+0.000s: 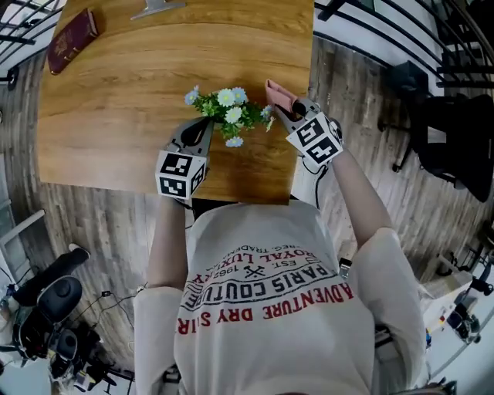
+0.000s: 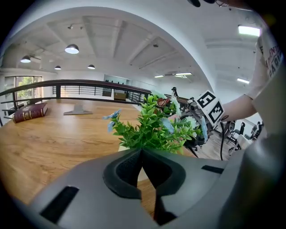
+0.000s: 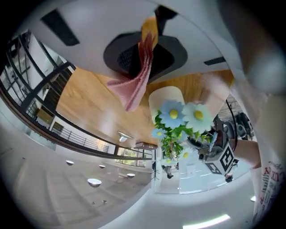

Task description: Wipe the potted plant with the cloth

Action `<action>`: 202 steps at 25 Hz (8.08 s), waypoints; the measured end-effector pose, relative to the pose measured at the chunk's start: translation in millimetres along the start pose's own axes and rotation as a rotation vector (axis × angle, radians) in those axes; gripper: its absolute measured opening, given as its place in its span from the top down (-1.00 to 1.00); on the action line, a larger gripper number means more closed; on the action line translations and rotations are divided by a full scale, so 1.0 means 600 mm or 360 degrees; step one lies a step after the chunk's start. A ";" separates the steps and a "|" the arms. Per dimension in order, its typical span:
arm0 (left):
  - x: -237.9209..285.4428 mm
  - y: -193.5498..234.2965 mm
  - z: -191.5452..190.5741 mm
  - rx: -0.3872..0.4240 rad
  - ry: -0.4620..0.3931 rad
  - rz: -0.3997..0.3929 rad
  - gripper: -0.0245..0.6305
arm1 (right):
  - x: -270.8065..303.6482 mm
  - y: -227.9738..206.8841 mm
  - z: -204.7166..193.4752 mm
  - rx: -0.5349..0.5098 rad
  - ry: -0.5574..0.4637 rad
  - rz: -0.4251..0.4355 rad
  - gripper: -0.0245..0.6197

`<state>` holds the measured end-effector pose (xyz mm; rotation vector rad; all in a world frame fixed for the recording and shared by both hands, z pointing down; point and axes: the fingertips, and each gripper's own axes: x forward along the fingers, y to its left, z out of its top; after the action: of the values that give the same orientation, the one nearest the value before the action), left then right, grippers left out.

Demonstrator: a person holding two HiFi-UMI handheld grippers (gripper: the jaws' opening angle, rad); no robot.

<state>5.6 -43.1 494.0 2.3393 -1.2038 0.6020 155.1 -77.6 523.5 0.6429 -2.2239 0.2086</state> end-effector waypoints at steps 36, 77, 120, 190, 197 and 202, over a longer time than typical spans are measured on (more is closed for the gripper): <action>-0.005 0.010 0.000 -0.0160 -0.0086 0.0168 0.88 | 0.128 0.043 0.087 -0.1577 0.0527 0.1240 0.81; -0.181 0.092 0.173 0.0237 -0.0528 0.0250 0.88 | -0.105 0.022 0.334 0.0195 -0.0528 -0.0118 0.81; -0.201 0.271 -0.001 0.0429 -0.0133 -0.0535 0.88 | 0.187 0.196 0.160 0.1603 -0.0092 -0.1260 0.81; 0.058 -0.010 -0.026 0.0752 -0.0171 -0.0821 -0.74 | -0.171 -0.042 0.079 0.0610 -0.0416 -0.0823 0.81; 0.095 -0.031 -0.015 0.0875 -0.0116 -0.1011 -0.79 | -0.129 -0.054 0.050 0.0646 -0.0393 -0.0814 0.81; 0.108 -0.049 -0.023 0.0961 -0.0056 -0.1051 -0.79 | -0.116 -0.060 0.038 0.0656 -0.0369 -0.0801 0.81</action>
<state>61.6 -61.8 535.9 3.0189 -0.1944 0.7434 197.1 -89.6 454.7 1.4894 -2.1645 0.3496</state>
